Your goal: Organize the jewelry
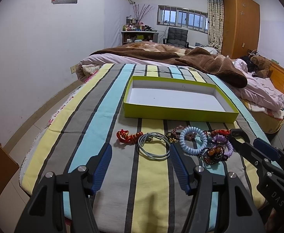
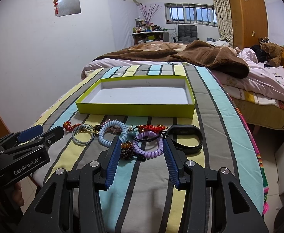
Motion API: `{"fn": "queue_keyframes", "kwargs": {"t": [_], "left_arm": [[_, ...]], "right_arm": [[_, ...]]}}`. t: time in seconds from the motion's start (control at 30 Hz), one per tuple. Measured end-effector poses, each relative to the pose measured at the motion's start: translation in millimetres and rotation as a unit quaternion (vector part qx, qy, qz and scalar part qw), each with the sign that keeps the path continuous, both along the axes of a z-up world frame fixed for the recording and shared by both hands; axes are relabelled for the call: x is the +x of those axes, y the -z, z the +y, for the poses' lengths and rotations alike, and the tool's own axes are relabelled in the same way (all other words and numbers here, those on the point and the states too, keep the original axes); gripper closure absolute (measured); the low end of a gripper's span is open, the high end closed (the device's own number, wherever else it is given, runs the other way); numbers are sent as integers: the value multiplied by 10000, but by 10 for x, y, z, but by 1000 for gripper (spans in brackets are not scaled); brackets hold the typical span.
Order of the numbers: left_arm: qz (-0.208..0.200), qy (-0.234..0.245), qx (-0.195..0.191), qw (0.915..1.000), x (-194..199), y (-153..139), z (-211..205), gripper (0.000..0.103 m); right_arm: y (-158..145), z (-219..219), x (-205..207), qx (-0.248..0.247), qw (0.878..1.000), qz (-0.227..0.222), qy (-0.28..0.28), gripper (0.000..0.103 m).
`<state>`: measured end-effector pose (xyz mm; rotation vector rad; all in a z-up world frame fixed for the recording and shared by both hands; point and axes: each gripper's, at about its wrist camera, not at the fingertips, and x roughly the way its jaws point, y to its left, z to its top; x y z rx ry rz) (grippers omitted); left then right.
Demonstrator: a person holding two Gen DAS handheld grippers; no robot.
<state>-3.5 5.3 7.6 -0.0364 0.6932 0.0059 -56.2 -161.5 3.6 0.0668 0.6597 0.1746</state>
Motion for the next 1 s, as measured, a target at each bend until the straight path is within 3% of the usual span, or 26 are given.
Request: {"fn": "queue_keyframes", "kwargs": {"t": [0.53, 0.77, 1.0], "left_arm": [[44, 17, -81, 10000, 35, 25, 64, 39], [77, 125, -581, 9982, 93, 40, 343, 39], [264, 139, -755, 9967, 190, 82, 554, 39]], "right_arm": [[22, 49, 47, 86, 9999, 22, -130, 57], [90, 132, 120, 125, 9991, 149, -385, 57], [217, 281, 244, -1, 9977, 356, -572, 57]]}}
